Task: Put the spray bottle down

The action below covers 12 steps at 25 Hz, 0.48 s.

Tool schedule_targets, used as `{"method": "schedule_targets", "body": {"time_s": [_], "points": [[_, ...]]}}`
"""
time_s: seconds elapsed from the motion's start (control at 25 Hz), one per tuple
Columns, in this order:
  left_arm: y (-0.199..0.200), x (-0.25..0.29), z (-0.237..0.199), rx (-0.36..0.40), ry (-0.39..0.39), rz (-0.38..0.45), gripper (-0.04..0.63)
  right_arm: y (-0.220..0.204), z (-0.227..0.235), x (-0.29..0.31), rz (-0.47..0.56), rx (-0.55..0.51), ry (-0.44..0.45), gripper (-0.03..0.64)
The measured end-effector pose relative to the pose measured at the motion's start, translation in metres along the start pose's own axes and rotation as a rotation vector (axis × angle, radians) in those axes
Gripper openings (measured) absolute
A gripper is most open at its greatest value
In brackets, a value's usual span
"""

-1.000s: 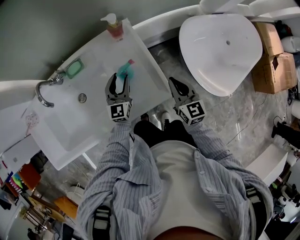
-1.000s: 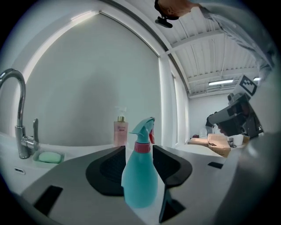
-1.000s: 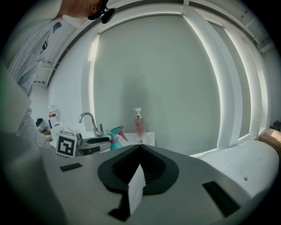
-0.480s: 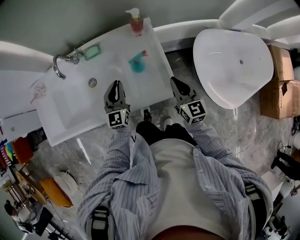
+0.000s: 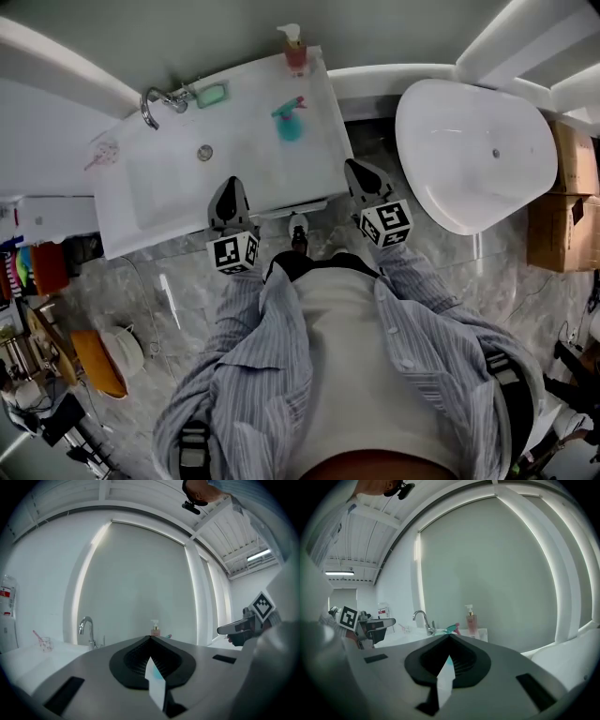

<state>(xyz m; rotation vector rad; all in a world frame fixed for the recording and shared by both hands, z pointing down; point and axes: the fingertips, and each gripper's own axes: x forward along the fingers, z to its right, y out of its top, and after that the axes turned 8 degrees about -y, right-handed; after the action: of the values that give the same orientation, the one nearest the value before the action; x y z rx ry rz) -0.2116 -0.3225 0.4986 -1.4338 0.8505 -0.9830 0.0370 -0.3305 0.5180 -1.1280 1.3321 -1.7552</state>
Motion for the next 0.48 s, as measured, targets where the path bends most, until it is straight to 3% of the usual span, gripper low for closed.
{"method": "schedule_targets", "body": {"time_s": [0.2, 0.48], "points": [[0.017, -0.023, 0.005, 0.003, 0.039, 0.017, 0.001, 0.013, 0.001, -0.012, 0.020, 0.004, 0.012, 0.015], [0.031, -0.028, 0.007, 0.004, 0.036, 0.046, 0.002, 0.037, -0.004, -0.014, 0.065, -0.028, 0.009, 0.014]]}}
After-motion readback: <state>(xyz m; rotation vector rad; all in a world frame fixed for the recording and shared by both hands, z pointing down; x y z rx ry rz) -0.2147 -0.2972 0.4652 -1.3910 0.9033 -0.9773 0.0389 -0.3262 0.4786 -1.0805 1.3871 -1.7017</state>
